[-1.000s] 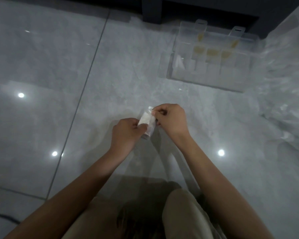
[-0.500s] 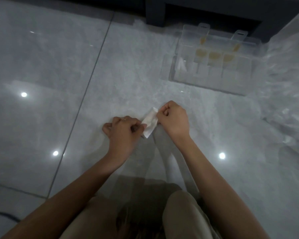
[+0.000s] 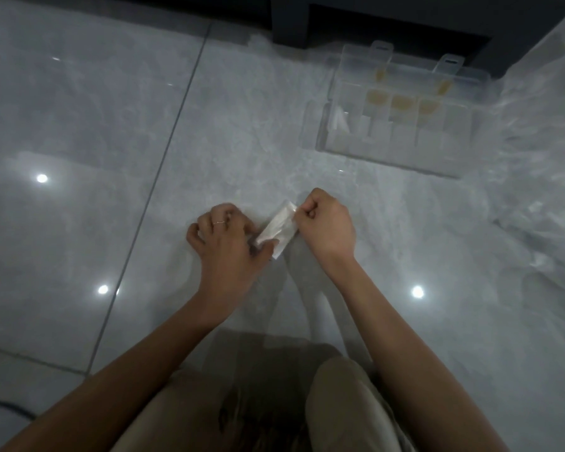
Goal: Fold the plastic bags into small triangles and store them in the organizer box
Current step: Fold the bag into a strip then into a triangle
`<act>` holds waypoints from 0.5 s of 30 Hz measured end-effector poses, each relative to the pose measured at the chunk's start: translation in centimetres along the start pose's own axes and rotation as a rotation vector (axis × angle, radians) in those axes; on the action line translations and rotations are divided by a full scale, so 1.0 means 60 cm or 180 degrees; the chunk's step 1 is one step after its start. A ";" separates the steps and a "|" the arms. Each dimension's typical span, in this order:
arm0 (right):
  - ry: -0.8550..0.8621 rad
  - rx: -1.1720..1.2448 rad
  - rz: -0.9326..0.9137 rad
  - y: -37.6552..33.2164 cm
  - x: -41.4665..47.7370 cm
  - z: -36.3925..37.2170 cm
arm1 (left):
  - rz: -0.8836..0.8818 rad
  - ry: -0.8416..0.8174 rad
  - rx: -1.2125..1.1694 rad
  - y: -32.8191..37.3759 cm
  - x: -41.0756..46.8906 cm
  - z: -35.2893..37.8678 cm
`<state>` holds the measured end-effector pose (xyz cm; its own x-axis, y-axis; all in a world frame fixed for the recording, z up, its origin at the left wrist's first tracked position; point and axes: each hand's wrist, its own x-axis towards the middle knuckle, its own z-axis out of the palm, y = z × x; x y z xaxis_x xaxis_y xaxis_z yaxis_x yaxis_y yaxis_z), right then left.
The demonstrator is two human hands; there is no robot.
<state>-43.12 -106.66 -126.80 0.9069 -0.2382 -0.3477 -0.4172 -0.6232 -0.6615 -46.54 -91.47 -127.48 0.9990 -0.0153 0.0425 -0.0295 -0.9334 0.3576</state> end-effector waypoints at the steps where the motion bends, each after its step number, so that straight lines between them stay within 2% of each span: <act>1: -0.0004 0.0007 0.0011 0.000 -0.001 0.000 | 0.0422 0.0152 -0.0034 -0.002 -0.002 -0.002; 3: -0.0003 0.0007 0.0019 0.001 0.000 0.002 | 0.1490 0.0039 0.0201 -0.009 -0.009 0.000; 5: 0.0008 0.0008 0.0032 0.000 0.000 0.002 | 0.2081 -0.0399 0.0574 -0.021 -0.016 0.003; 8: 0.0001 0.0066 0.0048 0.000 0.002 0.001 | 0.2164 -0.0890 0.0814 -0.041 -0.031 0.001; 15: 0.0059 -0.0006 0.0048 0.000 0.002 0.003 | 0.1938 -0.1223 0.0693 -0.065 -0.067 -0.016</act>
<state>-43.04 -106.57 -126.94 0.9015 -0.2611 -0.3452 -0.4307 -0.6208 -0.6551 -50.46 -87.41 -128.17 0.7510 -0.6382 -0.1692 -0.6129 -0.7692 0.1807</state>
